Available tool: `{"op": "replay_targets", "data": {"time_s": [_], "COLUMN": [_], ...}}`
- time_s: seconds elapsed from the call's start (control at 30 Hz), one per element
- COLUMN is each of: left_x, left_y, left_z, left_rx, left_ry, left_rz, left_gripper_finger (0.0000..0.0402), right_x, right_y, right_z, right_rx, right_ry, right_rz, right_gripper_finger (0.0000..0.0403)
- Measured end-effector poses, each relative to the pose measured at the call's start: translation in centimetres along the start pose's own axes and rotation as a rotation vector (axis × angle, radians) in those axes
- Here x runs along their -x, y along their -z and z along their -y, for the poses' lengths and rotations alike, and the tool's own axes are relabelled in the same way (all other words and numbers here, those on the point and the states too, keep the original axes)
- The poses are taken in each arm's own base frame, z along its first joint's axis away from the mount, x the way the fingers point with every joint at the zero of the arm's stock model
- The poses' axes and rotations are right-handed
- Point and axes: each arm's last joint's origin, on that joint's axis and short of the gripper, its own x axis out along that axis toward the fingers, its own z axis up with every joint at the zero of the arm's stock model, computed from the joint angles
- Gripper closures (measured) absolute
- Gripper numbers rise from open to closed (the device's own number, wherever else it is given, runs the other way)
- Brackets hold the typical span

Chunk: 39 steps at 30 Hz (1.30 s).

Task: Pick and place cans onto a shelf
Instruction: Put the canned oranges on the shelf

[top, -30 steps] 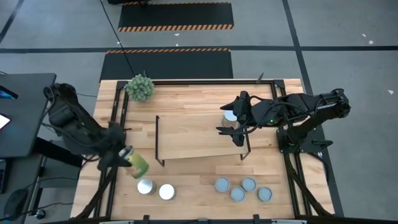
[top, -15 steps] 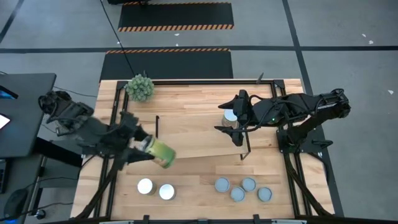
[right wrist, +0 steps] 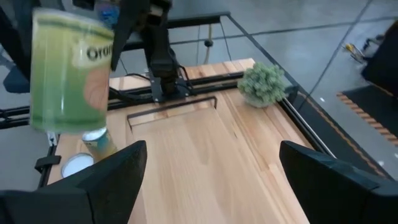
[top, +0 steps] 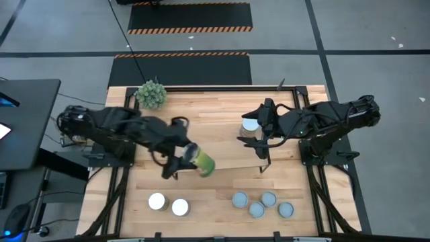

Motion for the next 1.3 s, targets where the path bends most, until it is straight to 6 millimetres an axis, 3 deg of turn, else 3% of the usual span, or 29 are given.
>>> {"op": "replay_targets", "data": {"time_s": [0.37, 0.7, 1.1, 1.3], "left_x": [-5.9, -10.8, -14.4, -15.4], "left_y": [-0.9, -0.4, -1.4, -0.8], "left_z": [-3.4, -5.2, -5.4, -5.8], "left_rx": [-0.033, -0.074, -0.095, -0.138], "left_ry": [-0.09, -0.132, -0.165, -0.205], "left_rz": [-0.099, -0.186, -0.029, -0.079], "left_gripper_finger": [0.0088, 0.0088, 0.0088, 0.0088], "right_x": [2.0, 4.2, 5.3, 5.6], "right_y": [0.6, 1.4, 1.5, 1.5], "right_z": [1.1, 2.5, 2.3, 2.4], "right_rx": [-0.054, -0.104, -0.104, -0.105], "right_ry": [0.006, 0.028, 0.041, 0.053], "right_rz": [-0.051, -0.109, -0.077, -0.069], "right_gripper_finger": [0.0029, 0.0029, 0.0029, 0.0029]}}
